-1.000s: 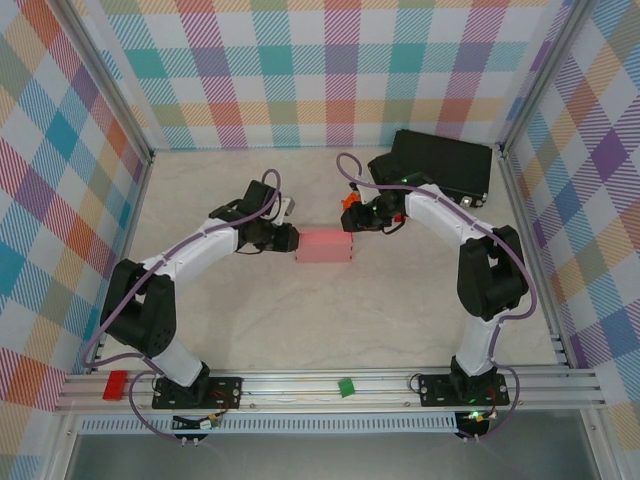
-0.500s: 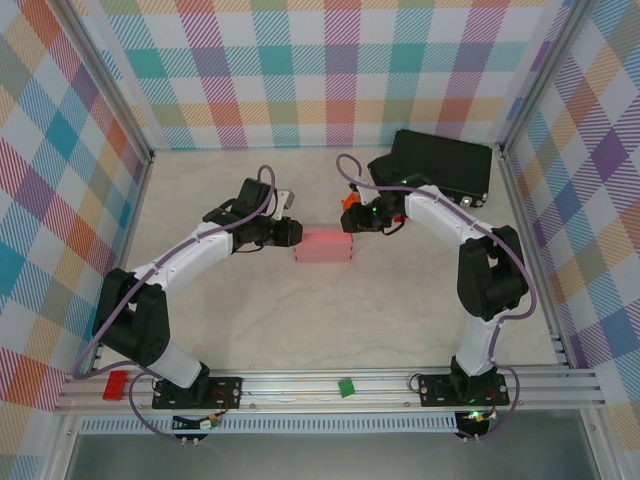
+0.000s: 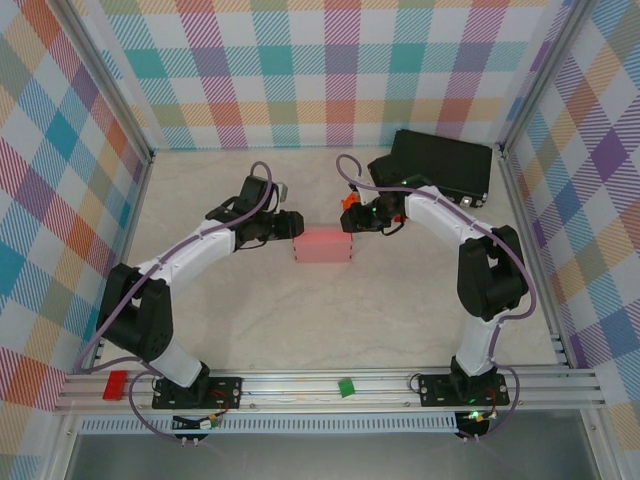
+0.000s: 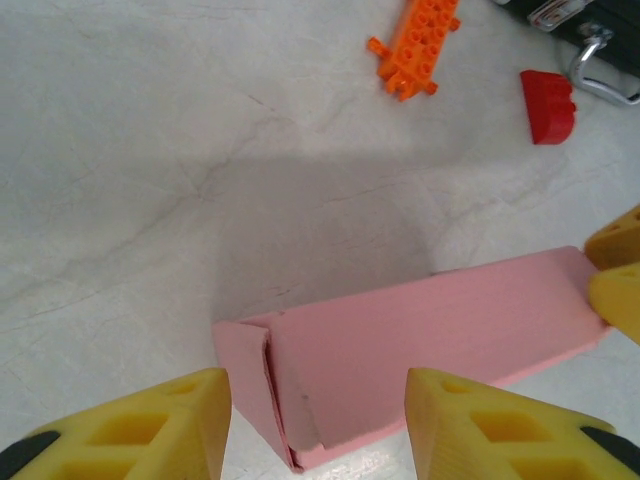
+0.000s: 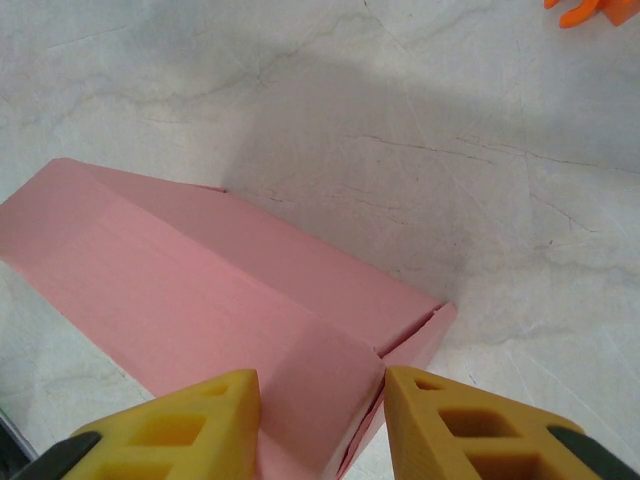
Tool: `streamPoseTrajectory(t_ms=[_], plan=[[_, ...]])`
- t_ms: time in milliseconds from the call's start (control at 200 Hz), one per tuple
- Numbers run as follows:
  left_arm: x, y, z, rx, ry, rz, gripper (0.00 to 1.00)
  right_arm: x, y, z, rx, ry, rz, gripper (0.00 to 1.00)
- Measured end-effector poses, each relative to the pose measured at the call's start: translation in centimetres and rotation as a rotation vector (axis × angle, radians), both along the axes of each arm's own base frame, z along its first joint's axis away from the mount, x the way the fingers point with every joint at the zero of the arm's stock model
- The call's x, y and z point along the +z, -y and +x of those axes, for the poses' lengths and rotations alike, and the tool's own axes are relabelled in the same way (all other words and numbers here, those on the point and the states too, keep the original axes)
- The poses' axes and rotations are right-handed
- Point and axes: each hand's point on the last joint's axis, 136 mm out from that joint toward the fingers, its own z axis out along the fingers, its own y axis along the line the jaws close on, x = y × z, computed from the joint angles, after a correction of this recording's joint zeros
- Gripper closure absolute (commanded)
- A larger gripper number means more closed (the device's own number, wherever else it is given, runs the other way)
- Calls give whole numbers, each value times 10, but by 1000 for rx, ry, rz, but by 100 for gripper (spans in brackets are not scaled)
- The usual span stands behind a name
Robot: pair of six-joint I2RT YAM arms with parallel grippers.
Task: Fold the paper box
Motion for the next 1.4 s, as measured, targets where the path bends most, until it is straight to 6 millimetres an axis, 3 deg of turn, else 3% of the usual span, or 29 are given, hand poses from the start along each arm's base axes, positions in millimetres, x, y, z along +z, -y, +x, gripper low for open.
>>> streamPoseTrajectory(t_ms=[120,880,1400], plan=[[-13,-1,-2,11,-42,14,52,0,0,0,0,2,0,62],[-29,-2,-15,-7,-97,17,60,-15,-2,-9,8,16,12,62],[-30,3,-18,-30,-54,-33,67,-14,-3,-13,-8,72,34,62]])
